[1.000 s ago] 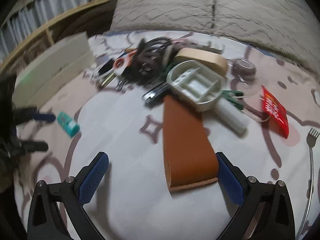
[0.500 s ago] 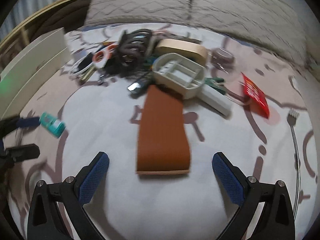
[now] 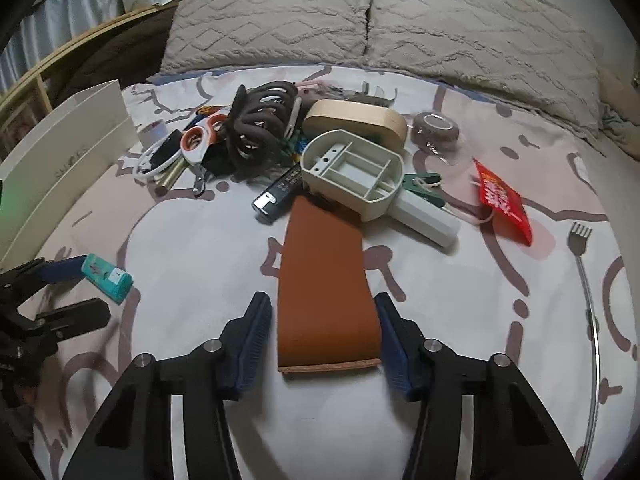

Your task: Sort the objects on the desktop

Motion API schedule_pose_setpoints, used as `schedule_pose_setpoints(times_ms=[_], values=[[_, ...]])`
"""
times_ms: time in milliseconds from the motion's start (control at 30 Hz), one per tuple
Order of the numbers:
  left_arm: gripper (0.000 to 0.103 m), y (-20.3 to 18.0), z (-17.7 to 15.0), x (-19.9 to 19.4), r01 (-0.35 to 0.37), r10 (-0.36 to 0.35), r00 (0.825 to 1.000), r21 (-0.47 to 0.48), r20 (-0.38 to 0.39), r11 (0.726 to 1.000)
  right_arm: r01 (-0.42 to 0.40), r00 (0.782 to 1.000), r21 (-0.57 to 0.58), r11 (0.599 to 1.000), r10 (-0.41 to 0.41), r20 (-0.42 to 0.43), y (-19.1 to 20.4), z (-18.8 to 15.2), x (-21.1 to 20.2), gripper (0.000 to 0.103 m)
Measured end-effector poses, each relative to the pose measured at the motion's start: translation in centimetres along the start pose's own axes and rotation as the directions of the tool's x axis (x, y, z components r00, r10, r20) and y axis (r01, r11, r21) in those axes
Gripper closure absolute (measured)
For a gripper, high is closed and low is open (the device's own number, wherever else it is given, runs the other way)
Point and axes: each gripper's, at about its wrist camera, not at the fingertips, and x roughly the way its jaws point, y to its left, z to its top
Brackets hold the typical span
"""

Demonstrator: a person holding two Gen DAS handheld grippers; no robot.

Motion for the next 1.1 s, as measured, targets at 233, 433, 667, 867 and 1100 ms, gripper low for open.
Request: schedule_pose_setpoints(times_ms=[233, 433, 667, 867, 1100], values=[[0.023, -0.5, -0.1, 0.2, -0.023, 0.023, 1.000, 0.038, 0.000, 0.999, -0.001, 1.000, -0.005, 1.000, 0.001, -0.016, 0.8, -0.9, -0.9, 0.051], [0.023, -0.9, -0.1, 0.6, -0.050, 0.051, 0.999, 0.064, -0.003, 0.997, -0.008, 1.000, 0.002, 1.000, 0.008, -0.030, 1.3, -2.8, -2.5, 0.051], [0.007, -1.9, 0.1, 1.6, -0.067, 0.070, 0.997, 0.102, -0.027, 0.993, 0.034, 0.999, 0.069, 0.997, -0.033, -0.007, 0.7, -3.1, -3.6, 0.051], [0.007, -1.3, 0.5, 1.8, -0.036, 0.038, 0.999, 0.060, -0.038, 0.998, 0.036, 0.999, 0.096, 0.995, -0.036, -0.005, 0.8, -1.5, -3.1, 0.051], [0.020, -1.0, 0.6, 1.6, -0.045, 0.046, 0.999, 0.044, -0.019, 0.998, 0.056, 0.998, 0.098, 0.994, -0.055, -0.013, 1.7, -0.2, -1.9, 0.024]])
